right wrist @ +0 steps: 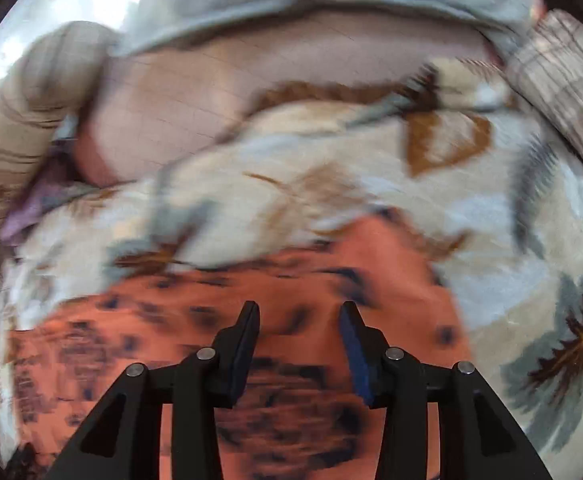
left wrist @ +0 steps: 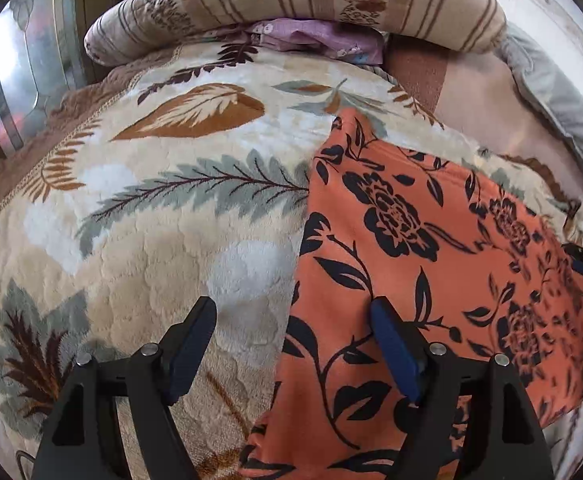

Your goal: Fold small clothes

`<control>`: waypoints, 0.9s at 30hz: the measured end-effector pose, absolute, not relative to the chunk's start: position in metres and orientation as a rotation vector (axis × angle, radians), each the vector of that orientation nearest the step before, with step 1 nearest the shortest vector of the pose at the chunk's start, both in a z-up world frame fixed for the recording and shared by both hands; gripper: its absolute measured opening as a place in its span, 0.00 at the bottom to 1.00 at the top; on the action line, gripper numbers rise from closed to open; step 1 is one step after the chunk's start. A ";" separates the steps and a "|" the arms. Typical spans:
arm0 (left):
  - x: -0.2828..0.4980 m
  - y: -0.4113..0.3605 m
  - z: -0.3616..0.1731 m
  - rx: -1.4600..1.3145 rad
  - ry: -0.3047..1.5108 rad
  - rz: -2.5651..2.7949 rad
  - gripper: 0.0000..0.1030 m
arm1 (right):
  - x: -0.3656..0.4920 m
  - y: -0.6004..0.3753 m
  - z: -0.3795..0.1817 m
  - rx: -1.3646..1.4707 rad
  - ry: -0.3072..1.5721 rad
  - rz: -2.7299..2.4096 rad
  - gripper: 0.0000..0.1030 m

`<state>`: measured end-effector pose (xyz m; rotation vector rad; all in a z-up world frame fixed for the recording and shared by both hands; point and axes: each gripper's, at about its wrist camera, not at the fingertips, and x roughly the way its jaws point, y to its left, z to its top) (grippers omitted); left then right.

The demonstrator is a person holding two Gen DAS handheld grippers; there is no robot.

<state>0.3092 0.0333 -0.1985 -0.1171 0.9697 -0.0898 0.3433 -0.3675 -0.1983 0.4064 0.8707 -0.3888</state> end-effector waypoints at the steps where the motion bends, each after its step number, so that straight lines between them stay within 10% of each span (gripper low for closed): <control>1: 0.309 0.034 -0.197 -0.115 0.966 -0.090 0.78 | 0.349 -0.349 -0.189 0.378 0.855 -0.333 0.44; 13: 0.309 0.033 -0.202 -0.071 0.990 -0.111 0.78 | 0.451 -0.175 -0.222 0.200 1.017 -0.049 0.46; 27: 0.286 0.026 -0.162 -0.066 0.853 -0.134 0.78 | 0.282 -0.320 -0.141 0.456 0.905 -0.113 0.45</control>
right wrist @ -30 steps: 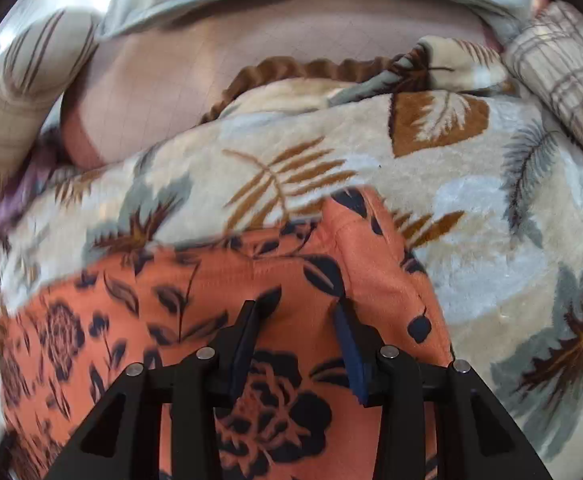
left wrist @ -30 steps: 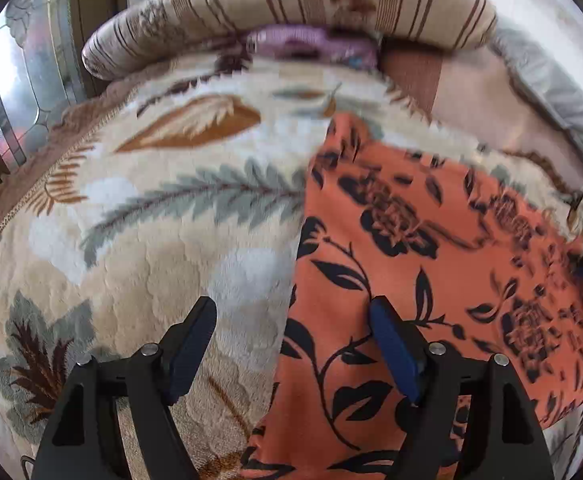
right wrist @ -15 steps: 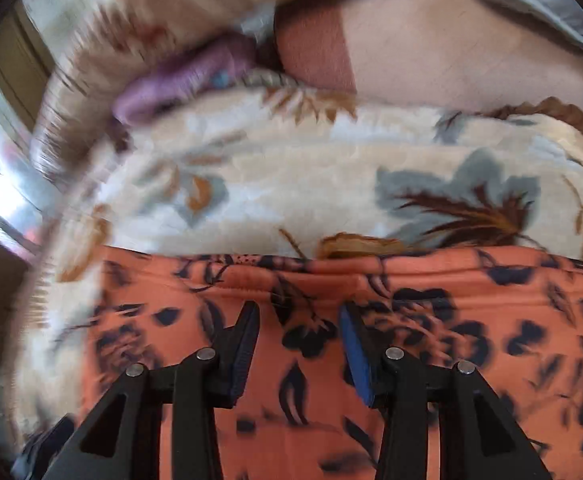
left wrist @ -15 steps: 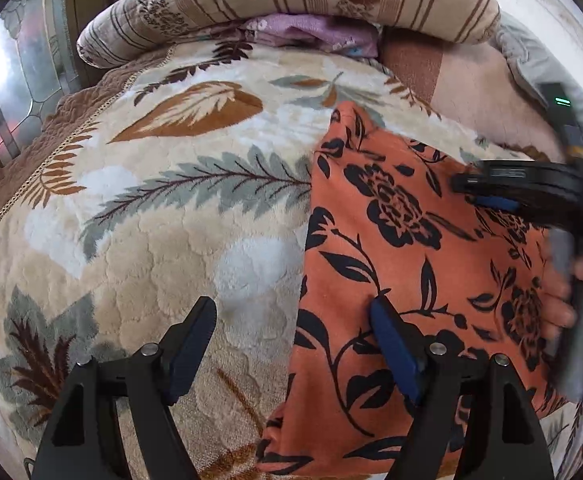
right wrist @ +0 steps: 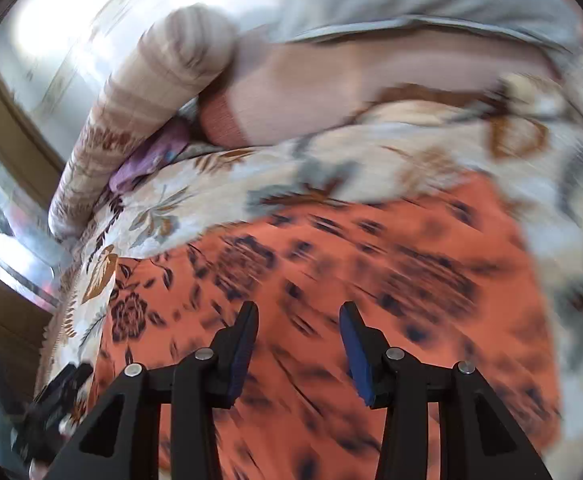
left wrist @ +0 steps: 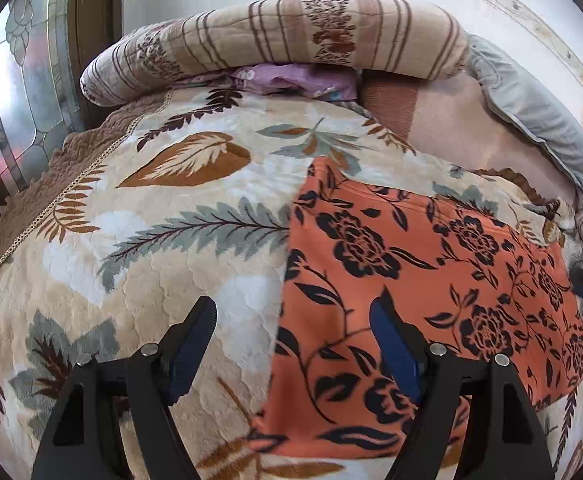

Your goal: Fold small clothes

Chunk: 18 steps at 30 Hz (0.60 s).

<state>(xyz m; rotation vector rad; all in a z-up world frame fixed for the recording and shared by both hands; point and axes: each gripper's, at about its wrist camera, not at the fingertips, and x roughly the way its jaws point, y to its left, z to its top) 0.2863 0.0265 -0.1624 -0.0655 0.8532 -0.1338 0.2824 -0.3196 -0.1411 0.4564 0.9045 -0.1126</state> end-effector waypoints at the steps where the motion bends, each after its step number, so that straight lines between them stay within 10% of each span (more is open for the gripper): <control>1: 0.282 0.023 -0.162 -0.062 0.855 -0.138 0.78 | 0.259 -0.333 -0.139 0.488 0.906 -0.126 0.45; 18: 0.199 0.026 -0.182 -0.343 1.058 -0.320 0.78 | 0.098 -0.411 -0.179 0.951 0.827 -0.140 0.52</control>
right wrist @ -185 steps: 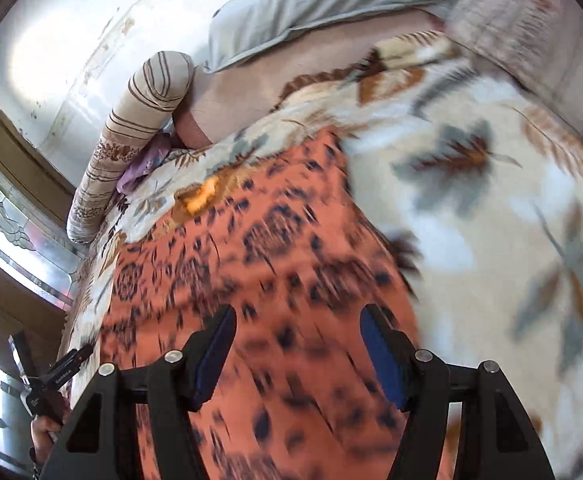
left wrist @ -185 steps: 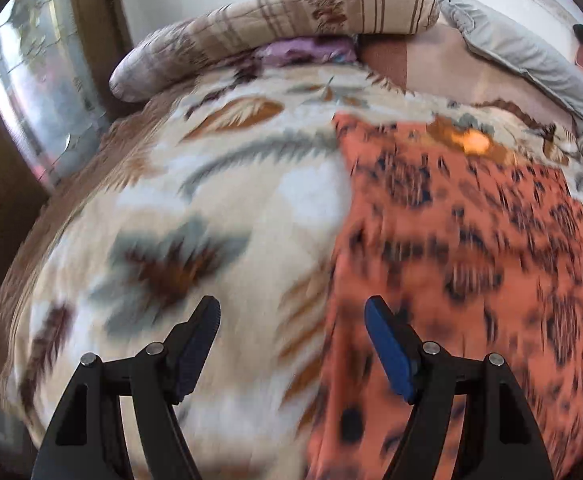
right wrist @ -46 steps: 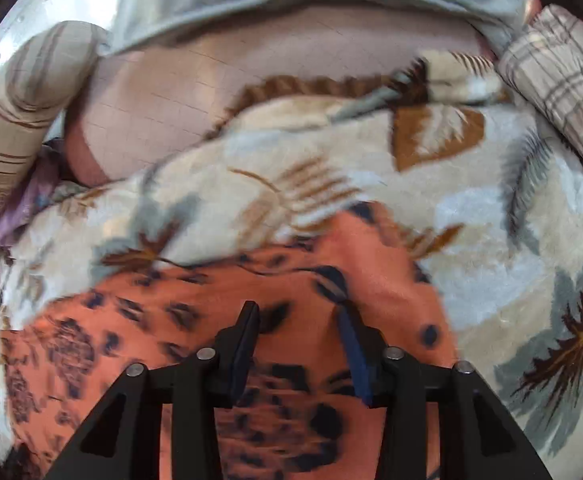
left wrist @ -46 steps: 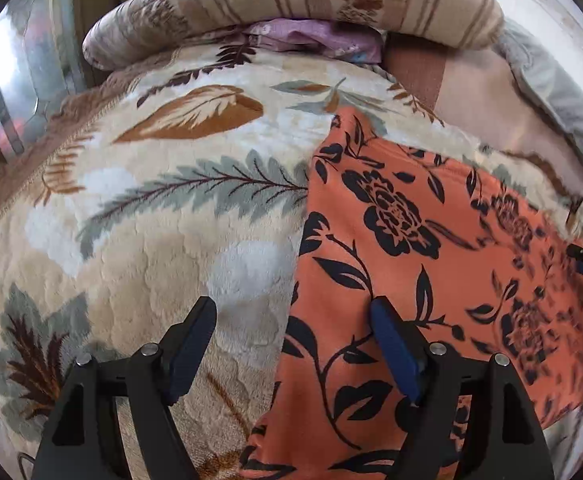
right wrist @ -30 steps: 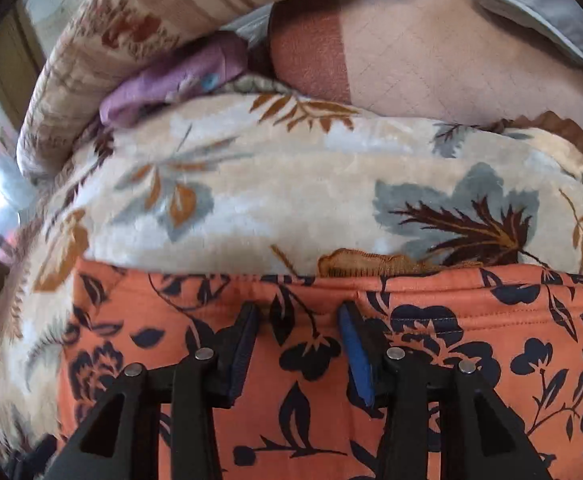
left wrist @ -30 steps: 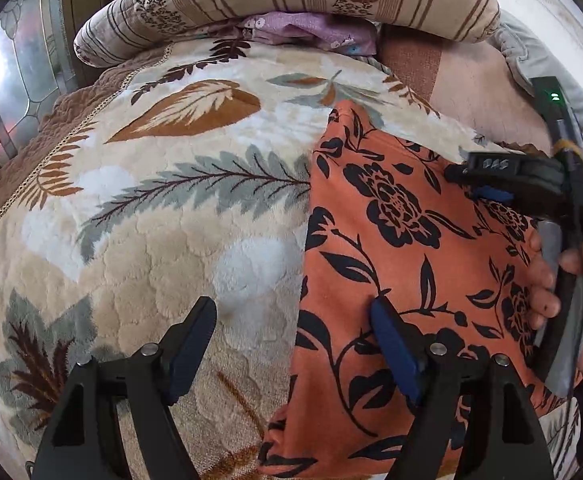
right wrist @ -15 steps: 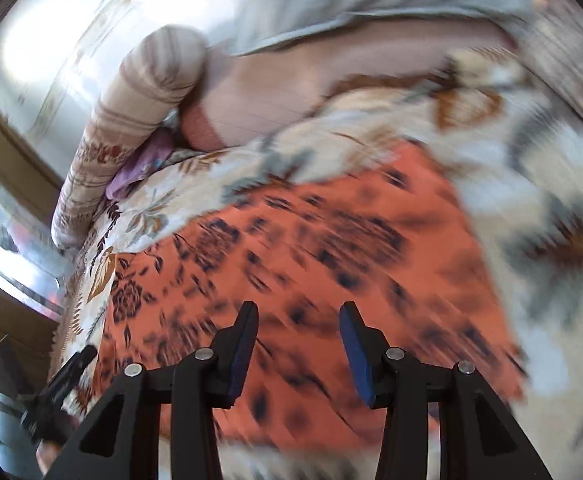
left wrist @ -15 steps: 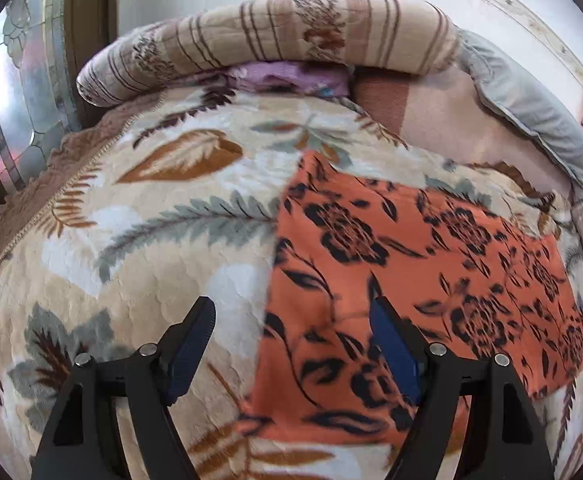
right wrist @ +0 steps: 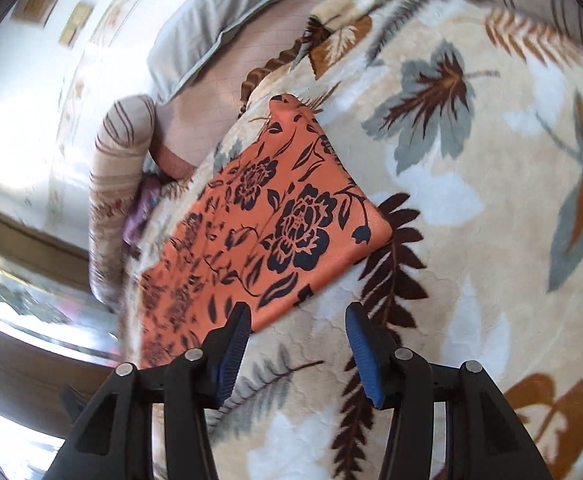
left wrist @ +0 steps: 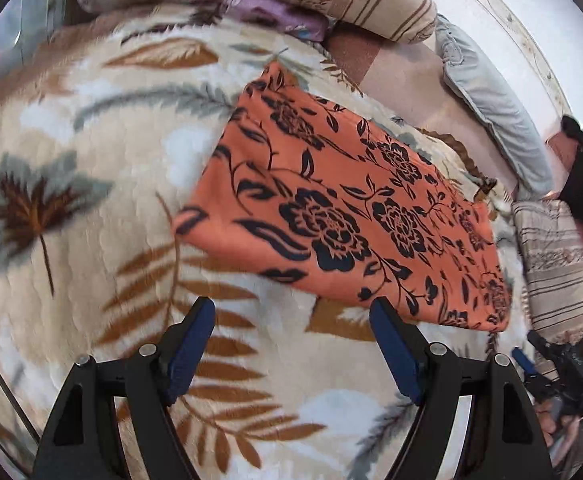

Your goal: Fold small clothes

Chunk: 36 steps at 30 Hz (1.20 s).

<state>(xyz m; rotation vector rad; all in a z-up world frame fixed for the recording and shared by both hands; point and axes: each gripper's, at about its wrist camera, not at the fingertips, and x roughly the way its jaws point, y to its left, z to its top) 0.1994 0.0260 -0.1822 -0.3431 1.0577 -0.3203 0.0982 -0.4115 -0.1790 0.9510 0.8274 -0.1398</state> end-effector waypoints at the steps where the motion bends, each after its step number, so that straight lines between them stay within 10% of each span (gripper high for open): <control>1: 0.199 0.028 -0.183 -0.362 1.056 -0.316 0.78 | 0.099 -0.414 -0.181 0.974 0.821 -0.131 0.52; 31: 0.253 0.049 -0.219 -0.753 0.950 -0.219 0.74 | 0.142 -0.419 -0.239 1.198 0.901 -0.120 0.53; 36: 0.257 0.052 -0.226 -0.753 0.938 -0.183 0.41 | 0.142 -0.428 -0.244 1.256 0.855 -0.138 0.53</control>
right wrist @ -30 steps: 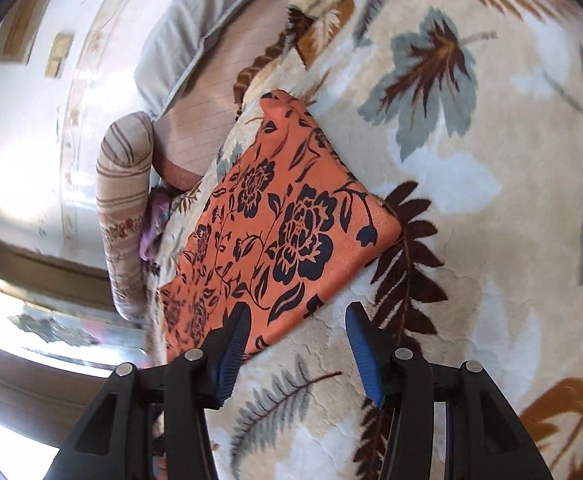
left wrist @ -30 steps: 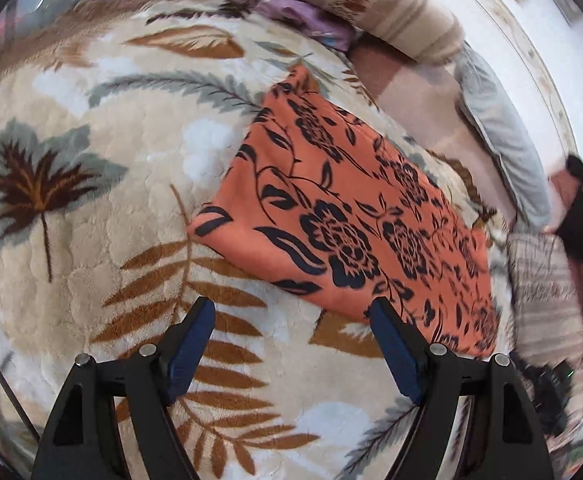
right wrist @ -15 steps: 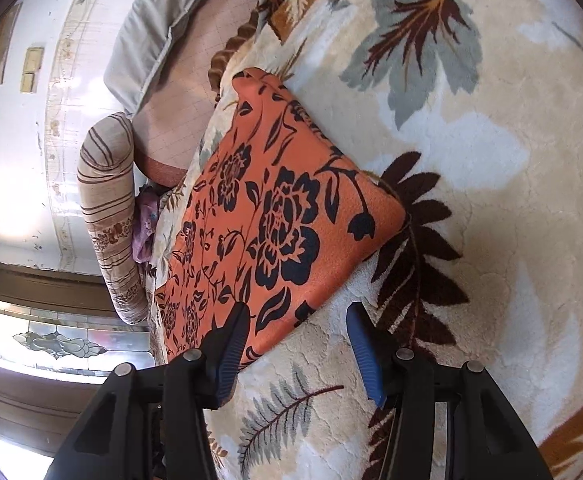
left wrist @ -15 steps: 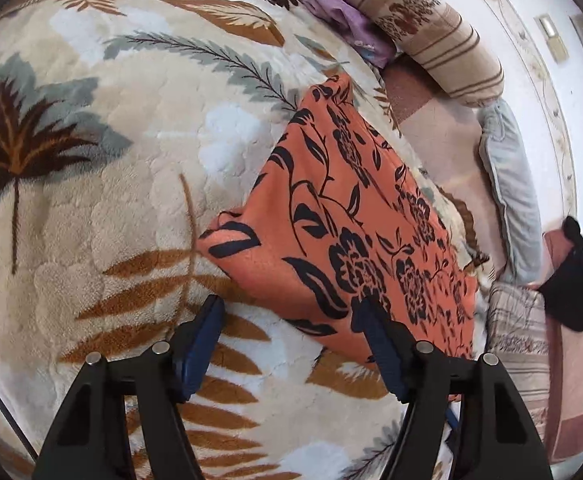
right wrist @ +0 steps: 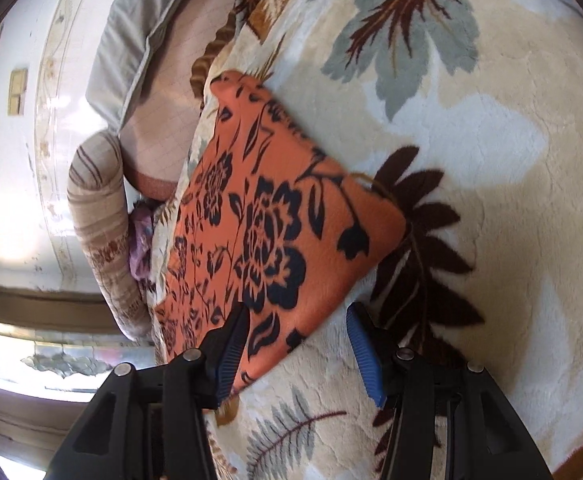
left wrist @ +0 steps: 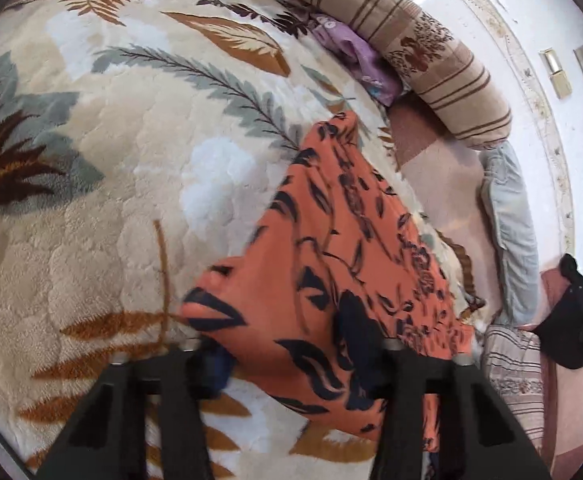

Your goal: Fold small clothes

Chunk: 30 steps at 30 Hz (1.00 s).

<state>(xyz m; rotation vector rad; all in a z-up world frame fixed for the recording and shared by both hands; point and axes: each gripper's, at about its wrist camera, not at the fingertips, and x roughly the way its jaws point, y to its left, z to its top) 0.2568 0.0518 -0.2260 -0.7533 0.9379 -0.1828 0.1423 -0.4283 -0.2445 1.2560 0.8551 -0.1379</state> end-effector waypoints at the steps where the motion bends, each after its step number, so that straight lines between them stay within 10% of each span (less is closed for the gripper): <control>1: 0.257 0.052 -0.227 -0.758 0.930 -0.181 0.41 | 0.143 -0.430 -0.246 1.269 0.843 -0.144 0.53; 11: 0.263 0.047 -0.227 -0.749 0.895 -0.194 0.38 | 0.158 -0.444 -0.249 1.284 0.751 -0.185 0.51; 16: 0.263 0.046 -0.223 -0.719 0.878 -0.216 0.25 | 0.163 -0.442 -0.242 1.167 0.769 -0.230 0.25; 30: 0.209 0.063 -0.190 -0.639 0.882 -0.307 0.22 | 0.108 -0.422 -0.175 0.901 0.654 -0.244 0.06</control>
